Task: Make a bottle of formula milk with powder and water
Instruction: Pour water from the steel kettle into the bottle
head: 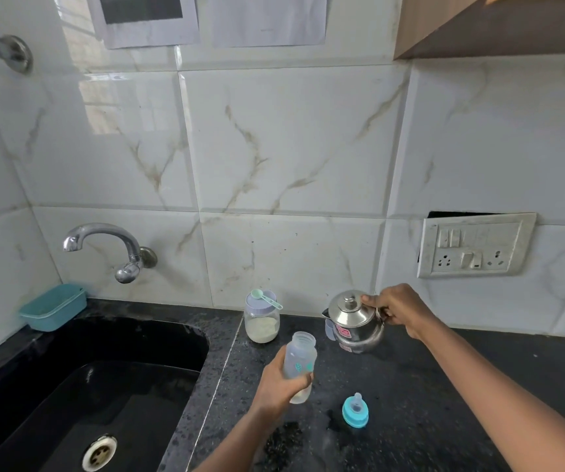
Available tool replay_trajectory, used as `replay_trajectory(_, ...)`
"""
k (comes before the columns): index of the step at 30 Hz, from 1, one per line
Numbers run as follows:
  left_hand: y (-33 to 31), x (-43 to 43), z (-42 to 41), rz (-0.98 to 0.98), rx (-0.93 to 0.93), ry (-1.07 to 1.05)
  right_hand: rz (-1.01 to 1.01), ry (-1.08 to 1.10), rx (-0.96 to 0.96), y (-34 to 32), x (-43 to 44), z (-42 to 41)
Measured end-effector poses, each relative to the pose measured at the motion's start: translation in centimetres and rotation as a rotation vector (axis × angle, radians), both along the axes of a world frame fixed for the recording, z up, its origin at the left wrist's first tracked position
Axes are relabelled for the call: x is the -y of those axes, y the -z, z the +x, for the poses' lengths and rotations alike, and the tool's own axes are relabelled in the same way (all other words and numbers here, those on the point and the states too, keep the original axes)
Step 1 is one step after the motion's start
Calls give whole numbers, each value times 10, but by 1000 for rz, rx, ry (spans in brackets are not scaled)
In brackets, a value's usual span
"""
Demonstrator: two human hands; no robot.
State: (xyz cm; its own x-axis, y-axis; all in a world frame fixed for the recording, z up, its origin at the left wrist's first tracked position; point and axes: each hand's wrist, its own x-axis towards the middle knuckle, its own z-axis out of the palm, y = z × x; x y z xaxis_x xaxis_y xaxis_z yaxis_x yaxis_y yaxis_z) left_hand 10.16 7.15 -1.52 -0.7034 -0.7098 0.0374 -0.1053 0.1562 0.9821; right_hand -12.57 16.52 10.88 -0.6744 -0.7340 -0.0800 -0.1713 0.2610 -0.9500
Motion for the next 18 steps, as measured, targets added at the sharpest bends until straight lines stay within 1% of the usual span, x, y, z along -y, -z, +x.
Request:
replay_trajectory(3,-8,-3,5,-91,16,-12,-1,-92,-66,-21,3,11)
replay_trajectory(8,-18,-8,11,-100,7,-1,-4,-188,-136,-45,5,25)
replay_trajectory(10,-22,-10,13,-79,0,7,7,-203,-147,-51,5,28)
replay_trajectory(14,-23,-11,15,46,-61,41,11,-212,-141,-60,3,33)
replay_trajectory(18,-22,-10,15,96,-77,31,19,-207,-158,-67,1,34)
